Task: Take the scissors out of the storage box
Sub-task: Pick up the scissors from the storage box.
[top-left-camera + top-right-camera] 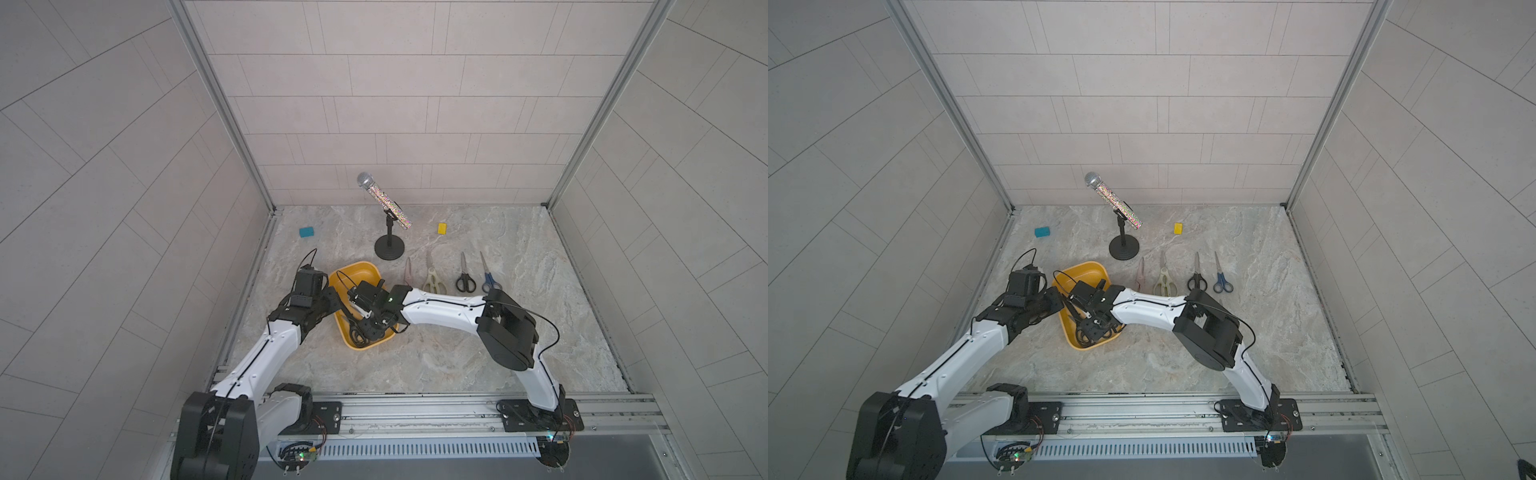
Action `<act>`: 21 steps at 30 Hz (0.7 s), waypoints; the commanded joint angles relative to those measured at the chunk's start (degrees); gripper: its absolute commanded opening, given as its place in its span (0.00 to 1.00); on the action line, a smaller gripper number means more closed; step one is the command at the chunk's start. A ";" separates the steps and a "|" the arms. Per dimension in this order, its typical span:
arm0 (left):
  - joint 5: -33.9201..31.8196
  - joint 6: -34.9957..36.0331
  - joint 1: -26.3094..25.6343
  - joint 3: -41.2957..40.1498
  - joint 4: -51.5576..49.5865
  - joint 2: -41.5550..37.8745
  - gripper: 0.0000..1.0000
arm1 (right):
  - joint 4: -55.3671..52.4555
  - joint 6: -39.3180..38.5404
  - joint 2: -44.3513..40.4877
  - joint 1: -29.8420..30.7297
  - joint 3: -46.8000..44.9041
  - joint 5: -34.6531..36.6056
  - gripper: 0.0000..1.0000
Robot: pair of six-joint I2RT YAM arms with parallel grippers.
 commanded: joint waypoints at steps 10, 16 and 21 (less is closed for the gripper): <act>-3.24 -0.84 -0.40 1.90 -3.21 -0.68 0.00 | -5.36 0.32 -8.62 -1.45 -0.41 6.01 0.00; -3.42 -0.81 -0.41 1.99 -3.39 -0.69 0.00 | -7.77 2.09 -10.59 -2.43 -0.86 7.32 0.00; -3.58 -0.75 -0.45 1.98 -3.56 -0.73 0.00 | -10.36 3.88 -14.79 -4.58 -2.82 8.84 0.00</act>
